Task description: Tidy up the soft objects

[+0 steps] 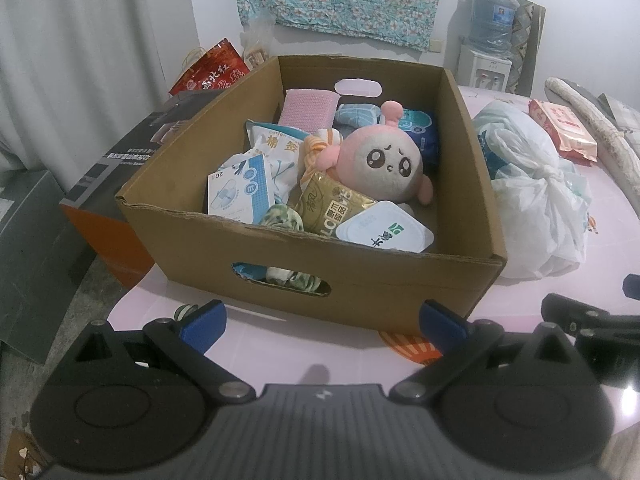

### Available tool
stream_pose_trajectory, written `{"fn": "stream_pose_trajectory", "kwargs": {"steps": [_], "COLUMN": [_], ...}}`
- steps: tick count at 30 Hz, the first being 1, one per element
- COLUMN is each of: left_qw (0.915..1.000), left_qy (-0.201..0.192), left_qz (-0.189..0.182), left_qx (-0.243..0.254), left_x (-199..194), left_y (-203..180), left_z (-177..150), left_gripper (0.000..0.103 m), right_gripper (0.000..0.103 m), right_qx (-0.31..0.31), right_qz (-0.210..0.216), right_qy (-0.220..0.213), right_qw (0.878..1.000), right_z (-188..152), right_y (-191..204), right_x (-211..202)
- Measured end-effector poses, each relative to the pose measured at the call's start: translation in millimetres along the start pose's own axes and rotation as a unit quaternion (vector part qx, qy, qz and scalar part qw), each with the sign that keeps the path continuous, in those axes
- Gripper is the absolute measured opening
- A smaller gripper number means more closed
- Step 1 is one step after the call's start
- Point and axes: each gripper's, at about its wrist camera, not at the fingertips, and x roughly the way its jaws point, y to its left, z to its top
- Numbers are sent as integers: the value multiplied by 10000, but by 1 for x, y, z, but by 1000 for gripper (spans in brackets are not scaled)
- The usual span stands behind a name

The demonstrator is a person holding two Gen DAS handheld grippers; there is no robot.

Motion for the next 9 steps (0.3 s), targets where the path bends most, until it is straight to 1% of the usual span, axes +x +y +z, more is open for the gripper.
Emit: {"fn": "stream_pose_trajectory", "kwargs": {"steps": [9], "left_qw": [10000], "left_qy": [4], "left_qz": [3], "left_qx": [-3], "left_x": [0], "left_y": [1], "left_z": [-1], "left_gripper": [103], "right_gripper": [102], "right_qx": [-3], "right_qz": [6], "right_qy": [3], "right_qw": [10000], "right_z": [0], "right_y": [0], "right_x": [0]}}
